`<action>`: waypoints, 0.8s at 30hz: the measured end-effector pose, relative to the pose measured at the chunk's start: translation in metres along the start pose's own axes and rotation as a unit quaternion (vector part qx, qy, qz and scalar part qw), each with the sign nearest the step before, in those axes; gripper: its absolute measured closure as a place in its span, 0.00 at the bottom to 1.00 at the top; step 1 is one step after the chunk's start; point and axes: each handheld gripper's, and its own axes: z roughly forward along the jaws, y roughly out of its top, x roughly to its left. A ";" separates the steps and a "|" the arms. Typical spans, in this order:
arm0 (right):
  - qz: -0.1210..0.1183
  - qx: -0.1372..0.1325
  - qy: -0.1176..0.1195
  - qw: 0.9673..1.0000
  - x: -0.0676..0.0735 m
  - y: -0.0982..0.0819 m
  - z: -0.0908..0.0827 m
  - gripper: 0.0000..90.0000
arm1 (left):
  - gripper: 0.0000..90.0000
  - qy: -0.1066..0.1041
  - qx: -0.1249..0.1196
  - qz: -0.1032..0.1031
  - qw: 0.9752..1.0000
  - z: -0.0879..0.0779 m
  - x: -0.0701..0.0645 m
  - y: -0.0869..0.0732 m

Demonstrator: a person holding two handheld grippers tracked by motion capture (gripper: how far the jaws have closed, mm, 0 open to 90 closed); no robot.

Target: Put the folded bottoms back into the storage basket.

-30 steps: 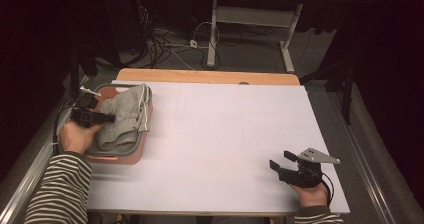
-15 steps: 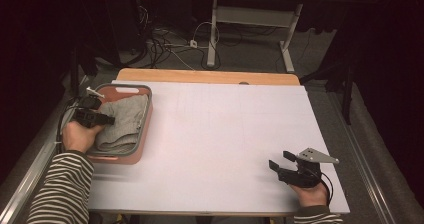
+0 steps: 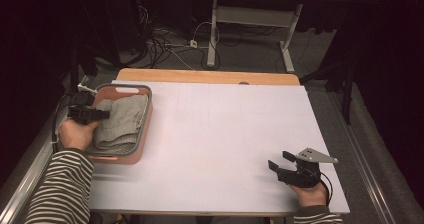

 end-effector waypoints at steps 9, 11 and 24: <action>-0.001 -0.001 0.002 1.000 0.000 0.000 0.000 0.35 | 0.63 0.010 0.003 -0.026 1.000 0.012 0.003 0.008; -0.001 -0.002 0.002 1.000 0.000 0.000 -0.001 0.35 | 0.59 0.015 -0.008 -0.021 1.000 0.008 0.001 0.008; -0.002 0.000 0.004 1.000 0.001 0.000 0.001 0.35 | 0.57 0.006 -0.059 0.017 0.998 -0.025 -0.013 0.009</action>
